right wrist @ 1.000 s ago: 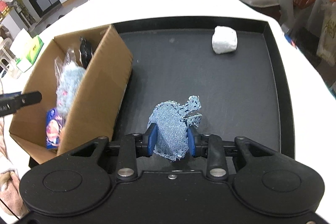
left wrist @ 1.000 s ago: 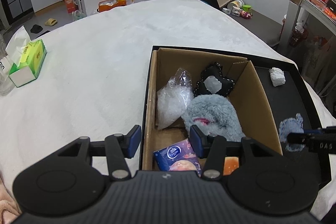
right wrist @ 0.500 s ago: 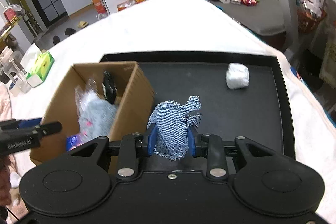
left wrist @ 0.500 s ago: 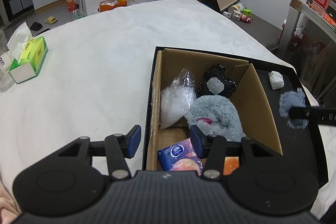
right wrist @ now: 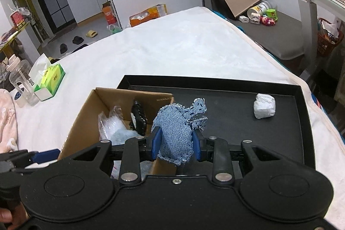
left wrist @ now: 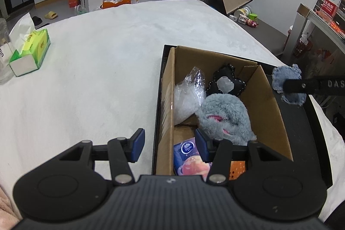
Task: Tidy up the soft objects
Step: 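Carry the denim plush with the right tool and release it into the box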
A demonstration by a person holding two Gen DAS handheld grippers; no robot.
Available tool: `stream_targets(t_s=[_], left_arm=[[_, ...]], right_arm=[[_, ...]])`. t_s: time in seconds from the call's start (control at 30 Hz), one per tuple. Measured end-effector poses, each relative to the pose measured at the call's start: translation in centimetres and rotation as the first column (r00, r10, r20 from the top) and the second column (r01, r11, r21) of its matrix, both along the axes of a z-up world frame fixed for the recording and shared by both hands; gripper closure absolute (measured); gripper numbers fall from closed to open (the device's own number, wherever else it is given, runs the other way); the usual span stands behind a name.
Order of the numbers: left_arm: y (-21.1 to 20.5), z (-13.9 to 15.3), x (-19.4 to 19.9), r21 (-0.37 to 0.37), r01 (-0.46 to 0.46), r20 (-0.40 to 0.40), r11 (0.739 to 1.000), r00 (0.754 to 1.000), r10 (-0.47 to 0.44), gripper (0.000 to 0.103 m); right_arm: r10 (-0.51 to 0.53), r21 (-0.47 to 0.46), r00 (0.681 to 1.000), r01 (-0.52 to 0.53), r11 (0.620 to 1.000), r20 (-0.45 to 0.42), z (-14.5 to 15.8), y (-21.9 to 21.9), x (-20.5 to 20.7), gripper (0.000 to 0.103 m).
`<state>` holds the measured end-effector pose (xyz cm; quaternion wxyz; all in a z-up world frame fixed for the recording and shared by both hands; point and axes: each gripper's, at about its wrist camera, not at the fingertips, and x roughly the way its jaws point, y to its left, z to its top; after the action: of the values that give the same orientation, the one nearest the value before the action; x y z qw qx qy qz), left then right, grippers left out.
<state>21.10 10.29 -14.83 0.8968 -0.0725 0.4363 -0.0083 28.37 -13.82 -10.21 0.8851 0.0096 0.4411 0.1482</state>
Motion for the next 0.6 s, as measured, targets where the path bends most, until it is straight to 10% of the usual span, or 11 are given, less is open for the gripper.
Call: stream_targets(t_s=[0.37, 0.6], left_arm=[[0.5, -0.8, -0.9, -0.05, 0.034, 0.0, 0.998, 0.999, -0.034, 0.058], [0.7, -1.4, -1.1, -0.069, 0.049, -0.006, 0.996, 0.999, -0.05, 0.084]], right_arm=[[-0.02, -0.068, 0.998, 0.023, 0.997, 0.053, -0.1, 2.8, 1.1, 0.072], [-0.024, -0.103, 0.998, 0.03, 0.994, 0.063, -0.5, 4.3, 1.8, 0.072]])
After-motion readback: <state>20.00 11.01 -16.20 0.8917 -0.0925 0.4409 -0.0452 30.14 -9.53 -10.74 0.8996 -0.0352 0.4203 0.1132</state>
